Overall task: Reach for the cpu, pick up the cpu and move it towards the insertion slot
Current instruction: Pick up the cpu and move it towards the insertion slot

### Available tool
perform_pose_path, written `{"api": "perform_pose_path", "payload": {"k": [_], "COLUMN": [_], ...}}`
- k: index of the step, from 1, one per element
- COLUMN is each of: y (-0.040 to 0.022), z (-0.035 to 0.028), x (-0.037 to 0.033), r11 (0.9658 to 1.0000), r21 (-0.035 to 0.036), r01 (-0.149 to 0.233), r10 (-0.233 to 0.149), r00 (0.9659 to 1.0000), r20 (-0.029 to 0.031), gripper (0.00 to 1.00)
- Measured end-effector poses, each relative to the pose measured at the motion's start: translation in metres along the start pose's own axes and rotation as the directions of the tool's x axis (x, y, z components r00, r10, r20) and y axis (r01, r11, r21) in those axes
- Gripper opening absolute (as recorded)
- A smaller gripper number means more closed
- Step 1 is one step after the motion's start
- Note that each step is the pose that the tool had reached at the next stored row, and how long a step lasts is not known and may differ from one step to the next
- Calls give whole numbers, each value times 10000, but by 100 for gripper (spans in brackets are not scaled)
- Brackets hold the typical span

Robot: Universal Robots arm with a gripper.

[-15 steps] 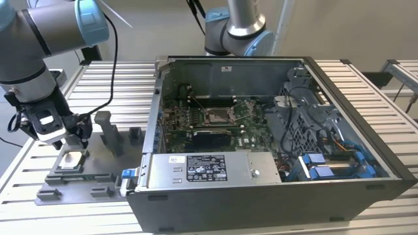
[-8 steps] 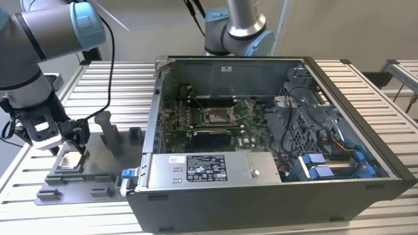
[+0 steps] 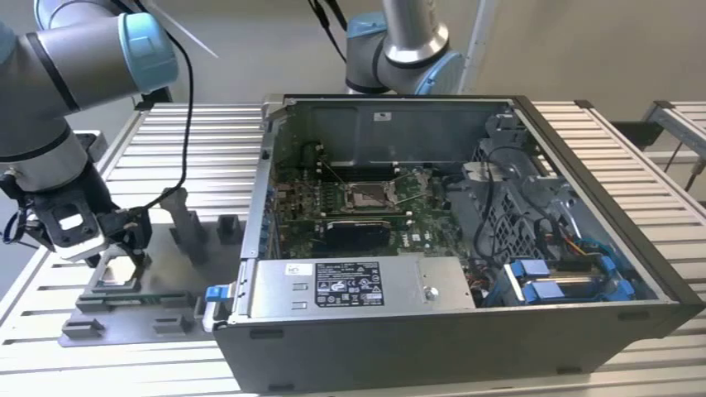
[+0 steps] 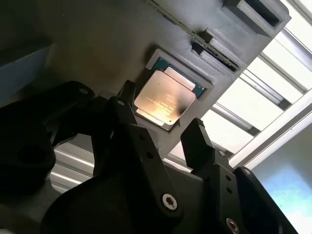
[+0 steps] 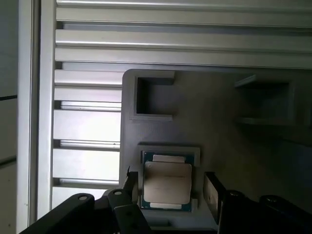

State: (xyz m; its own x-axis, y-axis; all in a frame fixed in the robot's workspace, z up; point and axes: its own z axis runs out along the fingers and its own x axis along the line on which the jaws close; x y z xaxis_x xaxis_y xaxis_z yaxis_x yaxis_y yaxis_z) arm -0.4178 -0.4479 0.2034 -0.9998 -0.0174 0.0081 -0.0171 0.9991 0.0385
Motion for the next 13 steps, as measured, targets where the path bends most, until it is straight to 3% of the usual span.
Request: {"api": "perform_pose_path", "payload": {"k": [13], "y": [-49], "z": [100], "x": [12], "r11": [10000], "r21": [-1], "r01": [0], "r10": [0], "r00": [10000], "r20": [1], "gripper": [100]}}
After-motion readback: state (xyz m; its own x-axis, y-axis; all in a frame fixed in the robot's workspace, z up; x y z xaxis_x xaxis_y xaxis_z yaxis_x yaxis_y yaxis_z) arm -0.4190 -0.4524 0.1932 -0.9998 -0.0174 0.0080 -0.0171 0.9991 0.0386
